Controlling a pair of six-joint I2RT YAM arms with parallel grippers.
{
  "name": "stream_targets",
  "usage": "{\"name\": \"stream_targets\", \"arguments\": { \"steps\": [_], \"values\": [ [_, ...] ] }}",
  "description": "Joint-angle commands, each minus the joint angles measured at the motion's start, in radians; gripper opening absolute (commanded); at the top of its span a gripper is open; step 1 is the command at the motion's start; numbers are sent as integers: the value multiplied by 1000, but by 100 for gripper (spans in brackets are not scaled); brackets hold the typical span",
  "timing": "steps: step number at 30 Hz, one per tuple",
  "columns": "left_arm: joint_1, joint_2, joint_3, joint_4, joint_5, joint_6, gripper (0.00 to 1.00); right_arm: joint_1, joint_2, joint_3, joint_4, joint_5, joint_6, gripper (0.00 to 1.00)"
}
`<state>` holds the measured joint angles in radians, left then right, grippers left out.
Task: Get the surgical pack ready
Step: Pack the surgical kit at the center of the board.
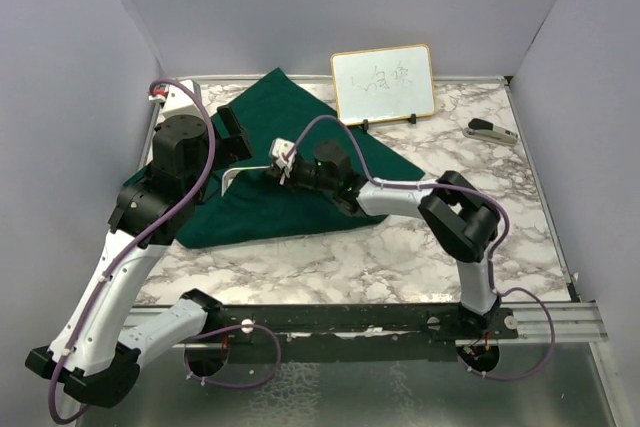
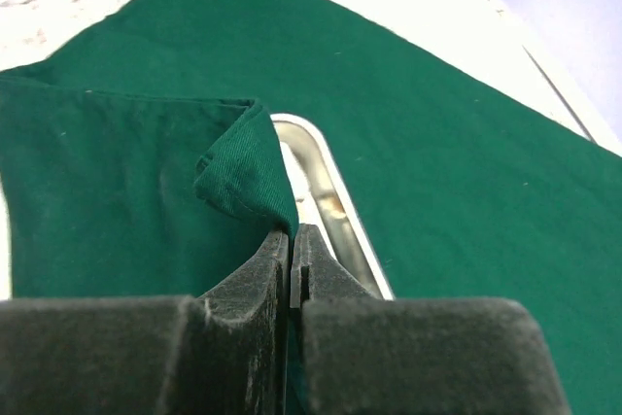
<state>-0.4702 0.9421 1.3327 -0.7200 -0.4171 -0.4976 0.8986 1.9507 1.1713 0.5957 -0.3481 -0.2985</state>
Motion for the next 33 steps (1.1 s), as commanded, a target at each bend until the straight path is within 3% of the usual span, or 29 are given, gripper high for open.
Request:
{"name": "stream_targets", "arguments": {
  "steps": [1,20,33],
  "values": [
    [7,-9,-4,2,-21,16,86,-73,112,171,-27,-92,7,1],
    [7,-9,-20,-4,20,7,86,-180,379,508,-192,-186,-46,1],
    [7,3,-22,-4,32,5,86,-182,421,501,-239,-58,-59,1]
  ]
}}
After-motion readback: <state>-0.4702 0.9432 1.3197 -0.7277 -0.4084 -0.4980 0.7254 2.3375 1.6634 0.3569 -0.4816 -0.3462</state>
